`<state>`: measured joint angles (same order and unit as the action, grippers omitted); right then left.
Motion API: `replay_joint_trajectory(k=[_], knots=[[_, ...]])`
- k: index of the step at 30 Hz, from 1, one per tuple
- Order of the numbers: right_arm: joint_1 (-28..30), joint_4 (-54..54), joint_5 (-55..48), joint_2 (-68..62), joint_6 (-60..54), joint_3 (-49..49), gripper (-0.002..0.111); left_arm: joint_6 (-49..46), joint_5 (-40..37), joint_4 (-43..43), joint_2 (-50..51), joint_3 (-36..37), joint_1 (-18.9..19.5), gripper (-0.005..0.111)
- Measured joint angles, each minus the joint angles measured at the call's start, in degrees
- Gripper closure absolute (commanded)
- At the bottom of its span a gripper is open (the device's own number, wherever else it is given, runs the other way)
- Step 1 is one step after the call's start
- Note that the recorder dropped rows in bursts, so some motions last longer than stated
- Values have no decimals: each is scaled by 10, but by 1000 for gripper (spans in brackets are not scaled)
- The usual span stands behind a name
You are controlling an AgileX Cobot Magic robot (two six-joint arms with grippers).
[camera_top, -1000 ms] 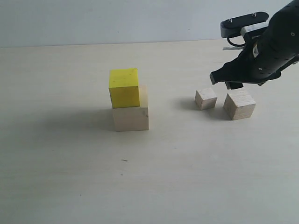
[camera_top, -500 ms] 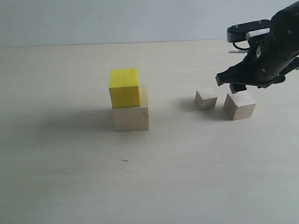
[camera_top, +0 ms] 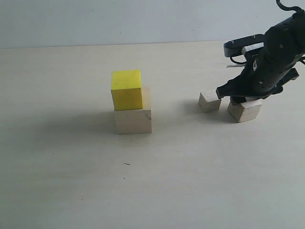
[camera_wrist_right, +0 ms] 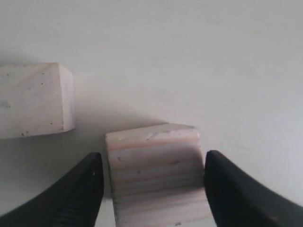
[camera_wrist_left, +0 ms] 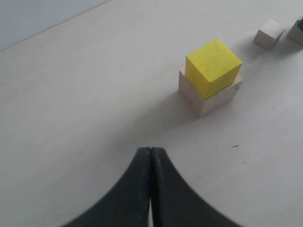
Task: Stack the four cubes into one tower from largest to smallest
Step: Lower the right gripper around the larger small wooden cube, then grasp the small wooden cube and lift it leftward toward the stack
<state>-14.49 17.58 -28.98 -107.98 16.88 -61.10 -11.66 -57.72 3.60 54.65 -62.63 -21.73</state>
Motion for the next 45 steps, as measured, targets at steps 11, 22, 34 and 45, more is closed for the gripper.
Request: replay_joint_trajectory(k=[11,22,34,45], knots=[[1,10,18,-10,-2,-3,49,0,-2,0,0,0,0,107],[1,-4,-13,22,-2,0,42,-1,-2,0,0,0,0,107],[1,-4,-15,36,-2,0,38,-2,-2,0,0,0,0,107],[1,-10,-12,-20,-2,0,41,-2,-2,0,0,0,0,107]])
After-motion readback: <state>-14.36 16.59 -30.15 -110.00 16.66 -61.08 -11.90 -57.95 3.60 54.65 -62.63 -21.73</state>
